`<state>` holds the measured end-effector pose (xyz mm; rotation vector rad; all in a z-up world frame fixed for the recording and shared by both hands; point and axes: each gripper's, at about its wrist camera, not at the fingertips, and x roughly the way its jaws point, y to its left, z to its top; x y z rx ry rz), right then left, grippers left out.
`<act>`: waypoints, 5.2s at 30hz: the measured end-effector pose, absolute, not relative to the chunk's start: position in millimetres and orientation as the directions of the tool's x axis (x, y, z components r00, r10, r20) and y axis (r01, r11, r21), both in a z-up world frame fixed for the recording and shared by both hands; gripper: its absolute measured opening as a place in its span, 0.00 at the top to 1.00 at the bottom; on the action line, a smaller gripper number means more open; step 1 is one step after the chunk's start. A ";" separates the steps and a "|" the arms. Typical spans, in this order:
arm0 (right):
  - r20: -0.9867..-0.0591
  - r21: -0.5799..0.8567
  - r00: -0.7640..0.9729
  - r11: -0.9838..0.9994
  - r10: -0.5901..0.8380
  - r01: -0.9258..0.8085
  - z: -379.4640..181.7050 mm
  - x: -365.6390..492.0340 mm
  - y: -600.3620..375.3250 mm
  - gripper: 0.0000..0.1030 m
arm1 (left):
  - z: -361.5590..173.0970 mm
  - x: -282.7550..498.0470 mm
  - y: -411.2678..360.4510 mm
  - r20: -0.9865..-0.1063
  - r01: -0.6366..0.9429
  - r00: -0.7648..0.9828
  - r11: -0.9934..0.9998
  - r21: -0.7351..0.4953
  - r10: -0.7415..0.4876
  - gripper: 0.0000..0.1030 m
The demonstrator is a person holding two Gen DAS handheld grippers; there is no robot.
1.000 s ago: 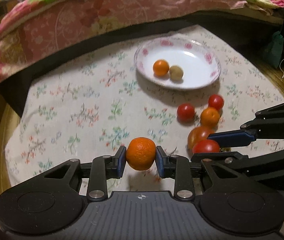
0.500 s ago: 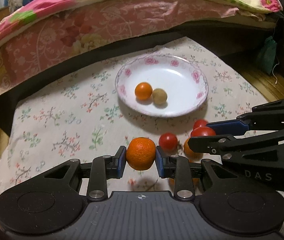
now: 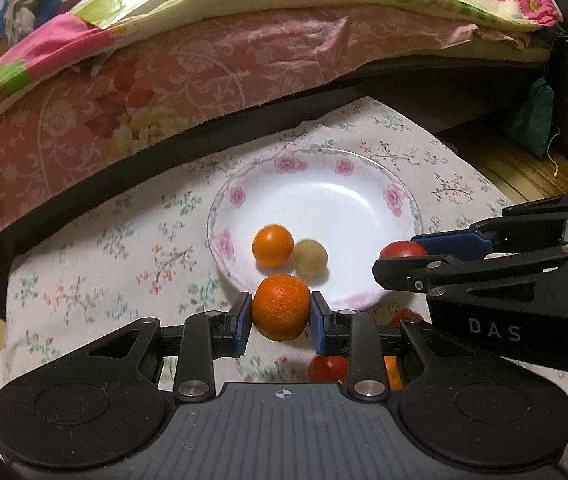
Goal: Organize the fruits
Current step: 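Carry the mandarin and the red tomato in both grippers over the plate, then lower the mandarin into the plate and open the left gripper, then open the right gripper to drop the red tomato into the plate, then move both open grippers back toward the remaining fruits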
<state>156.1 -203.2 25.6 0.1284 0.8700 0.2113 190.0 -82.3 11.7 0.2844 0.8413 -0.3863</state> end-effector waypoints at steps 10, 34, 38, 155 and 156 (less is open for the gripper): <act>-0.748 0.176 0.630 0.978 0.207 -0.113 11.2 184.5 -217.5 0.73 | 0.5 208.5 -97.8 -0.769 0.447 0.605 0.887 0.111 -0.209 0.65; -0.773 0.144 0.604 0.981 0.192 -0.128 -13.0 207.1 -215.4 0.73 | -12.0 218.6 -100.5 -0.773 0.442 0.610 0.885 0.149 -0.174 0.64; -0.777 0.139 0.602 0.982 0.186 -0.125 -15.3 209.0 -215.4 0.72 | -12.7 218.0 -101.5 -0.769 0.443 0.616 0.882 0.161 -0.169 0.63; -0.740 0.110 0.639 0.976 0.208 -0.190 29.0 75.3 -164.2 0.61 | 1.2 100.2 -44.9 -0.798 0.328 0.597 0.933 0.151 -0.081 0.24; -0.741 0.110 0.639 0.976 0.208 -0.190 28.9 75.3 -164.4 0.61 | 0.9 99.8 -45.5 -0.798 0.329 0.597 0.932 0.151 -0.082 0.24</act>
